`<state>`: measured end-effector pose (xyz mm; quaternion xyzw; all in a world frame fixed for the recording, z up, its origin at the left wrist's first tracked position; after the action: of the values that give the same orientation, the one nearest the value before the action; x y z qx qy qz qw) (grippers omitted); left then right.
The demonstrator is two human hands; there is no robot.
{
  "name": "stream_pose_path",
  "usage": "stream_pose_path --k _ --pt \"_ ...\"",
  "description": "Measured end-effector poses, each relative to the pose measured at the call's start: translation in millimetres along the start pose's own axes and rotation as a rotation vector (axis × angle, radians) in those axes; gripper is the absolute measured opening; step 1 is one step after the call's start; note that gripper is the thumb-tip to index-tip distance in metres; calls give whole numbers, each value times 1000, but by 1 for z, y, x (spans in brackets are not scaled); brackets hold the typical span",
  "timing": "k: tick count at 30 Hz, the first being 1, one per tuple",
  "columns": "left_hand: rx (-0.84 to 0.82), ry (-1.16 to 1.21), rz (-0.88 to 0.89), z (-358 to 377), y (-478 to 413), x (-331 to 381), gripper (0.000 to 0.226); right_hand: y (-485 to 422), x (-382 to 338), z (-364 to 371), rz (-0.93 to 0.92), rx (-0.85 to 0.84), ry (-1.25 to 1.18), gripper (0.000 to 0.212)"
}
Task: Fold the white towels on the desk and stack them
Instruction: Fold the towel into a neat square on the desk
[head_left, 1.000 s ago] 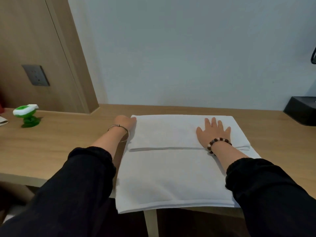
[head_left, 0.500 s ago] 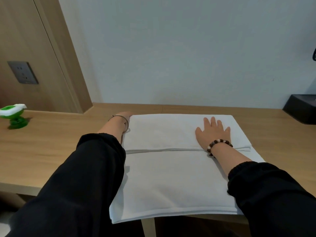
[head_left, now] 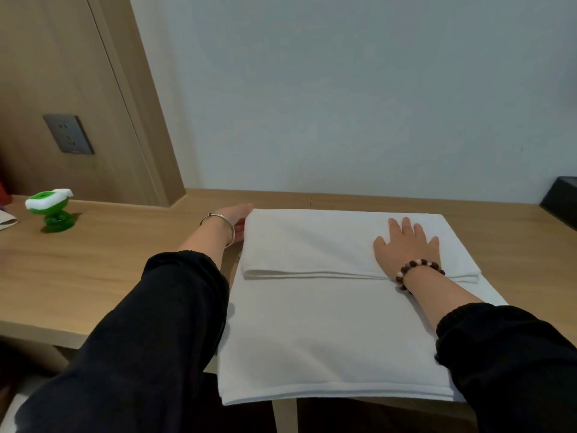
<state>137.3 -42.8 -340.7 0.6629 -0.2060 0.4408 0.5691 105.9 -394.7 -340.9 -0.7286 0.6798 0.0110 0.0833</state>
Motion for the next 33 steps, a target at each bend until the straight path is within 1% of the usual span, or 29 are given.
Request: stream_pose_path --k 1,2,4,6,8,10,12,13,15,17,19,20,21,23,25,26,29,31,32,33 --pt "-20 -1 11 -1 1 2 4 0 0 0 0 3 -1 59" --pt "-47 7 17 0 1 3 6 0 0 0 0 4 -1 59" --pt "-73 16 36 1 2 7 21 0 0 0 0 3 -5 59" --pt "-73 -29 82 3 1 11 37 -1 0 0 -3 5 -6 59" --pt "-16 -91 133 3 0 12 42 -1 1 0 -5 3 -8 59" --pt "90 -74 150 -5 -3 9 32 -1 1 0 -7 3 -13 59" --pt "143 -76 115 -11 -1 2 10 -1 0 0 -5 0 -16 59" --pt "119 -75 80 -11 3 -3 8 0 0 0 -4 -3 -15 59" --pt "80 -126 28 -9 10 -10 20 0 0 0 -2 -8 -12 59" --pt "117 -281 44 -6 23 -13 30 1 0 0 3 -9 -12 59" --pt "281 -616 196 -2 32 -8 46 2 -1 -1 5 -6 -13 59" --pt "361 -744 299 3 37 -6 50 2 -1 -1 4 -7 -14 59" --pt "401 -795 377 6 42 -6 53 2 -2 -2 3 -9 -17 59" --pt "401 -817 481 9 48 -10 61 3 -2 -2 3 -14 -23 59" --pt "416 -886 516 8 50 -14 66 3 -2 -3 -2 -6 -21 59" --pt "445 -966 520 9 51 -15 67 3 -2 -3 -5 -3 -18 59" --pt "597 -1436 458 25 57 -11 67 2 -2 -3 -9 -8 -10 59" --pt "699 -1679 432 39 66 1 70 2 -1 -1 -3 -18 -6 59" --pt "746 -1754 486 51 72 9 69 1 -1 -1 -2 -18 -6 59" --pt "762 -1809 582 68 78 13 64 0 -1 -1 -2 -15 -6 59"
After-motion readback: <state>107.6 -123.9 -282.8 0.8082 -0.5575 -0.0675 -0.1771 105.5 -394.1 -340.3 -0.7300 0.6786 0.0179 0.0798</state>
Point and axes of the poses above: each hand's wrist, its own y-axis away from the middle knuckle, its own z-axis out of the palm, x = y × z, the point moved 8 cm from there along -y, towards the middle knuckle, and after that the axes turned 13 degrees about -z, right-handed, at the moved point
